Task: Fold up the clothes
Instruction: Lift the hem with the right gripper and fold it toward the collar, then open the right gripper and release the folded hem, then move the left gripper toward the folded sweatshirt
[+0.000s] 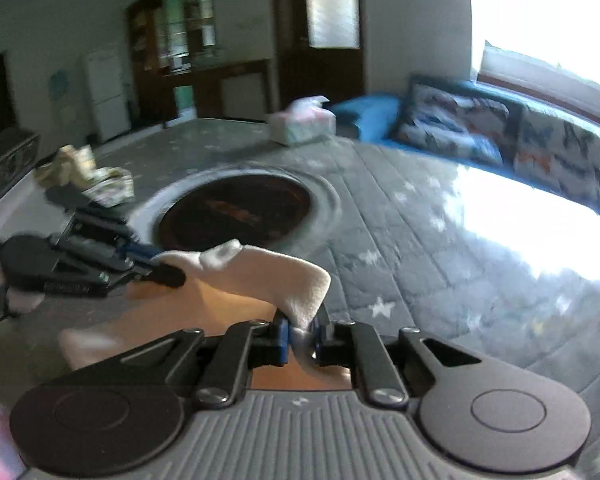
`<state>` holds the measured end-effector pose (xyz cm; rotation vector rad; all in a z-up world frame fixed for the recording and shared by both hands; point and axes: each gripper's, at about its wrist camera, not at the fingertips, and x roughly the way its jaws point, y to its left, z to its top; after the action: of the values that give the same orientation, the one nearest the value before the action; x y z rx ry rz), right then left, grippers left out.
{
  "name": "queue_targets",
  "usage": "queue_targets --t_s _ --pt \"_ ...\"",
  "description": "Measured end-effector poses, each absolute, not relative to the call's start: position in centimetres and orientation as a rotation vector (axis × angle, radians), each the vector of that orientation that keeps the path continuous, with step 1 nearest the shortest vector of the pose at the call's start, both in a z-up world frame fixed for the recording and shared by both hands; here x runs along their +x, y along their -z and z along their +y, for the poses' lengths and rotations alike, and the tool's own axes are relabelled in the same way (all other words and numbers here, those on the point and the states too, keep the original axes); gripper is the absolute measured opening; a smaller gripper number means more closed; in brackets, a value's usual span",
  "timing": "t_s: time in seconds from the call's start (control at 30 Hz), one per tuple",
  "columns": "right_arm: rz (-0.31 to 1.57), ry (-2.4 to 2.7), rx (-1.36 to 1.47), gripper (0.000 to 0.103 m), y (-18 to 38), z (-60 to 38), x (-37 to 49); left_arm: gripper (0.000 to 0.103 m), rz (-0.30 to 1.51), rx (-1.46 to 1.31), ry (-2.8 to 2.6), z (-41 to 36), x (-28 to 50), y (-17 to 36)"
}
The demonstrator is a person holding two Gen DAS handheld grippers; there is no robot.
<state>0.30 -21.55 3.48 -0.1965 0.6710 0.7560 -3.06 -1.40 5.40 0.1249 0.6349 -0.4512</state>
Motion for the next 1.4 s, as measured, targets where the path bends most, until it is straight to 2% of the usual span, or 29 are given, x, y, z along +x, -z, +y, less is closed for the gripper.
queue_targets --t_s 0.07,0.1,0.17,0.3,0.53,0.63,0.97,1.4 --pt "0.692 -0.723 -0.166 0.019 -1.9 -21.5 1.1 0.012 0.656 0.107 0.423 -1.2 -2.0 -4.3" --pt "0.701 -0.707 -0.149 0.019 -1.2 -21.6 1.2 0.016 0.655 0.105 0.412 -1.1 -2.0 -4.2" --pt "0.716 -0.675 -0.118 0.026 0.0 -21.9 1.4 0.021 0.652 0.101 0.391 -0.8 -1.9 -3.9" --pt "0.694 -0.609 -0.078 0.029 -0.1 -23.5 0.3 0.033 0.644 0.086 0.350 -0.2 -1.9 -4.1" --pt "0.636 -0.554 -0.010 0.028 -1.3 -25.3 -0.8 0.031 0.567 0.040 0.332 -0.8 -3.1 -6.6" --pt "0.630 -0.601 0.009 0.023 -1.5 -24.3 -0.9 0.031 0.563 -0.005 0.374 -2.0 -4.3 -7.3" --pt "0.743 -0.594 0.007 0.020 1.2 -20.5 1.9 0.030 0.661 -0.096 0.417 -3.5 -6.8 -4.8" --pt "0.715 -0.732 -0.107 0.021 0.2 -15.3 0.4 0.036 0.653 -0.165 0.400 -2.7 -9.4 -3.8"
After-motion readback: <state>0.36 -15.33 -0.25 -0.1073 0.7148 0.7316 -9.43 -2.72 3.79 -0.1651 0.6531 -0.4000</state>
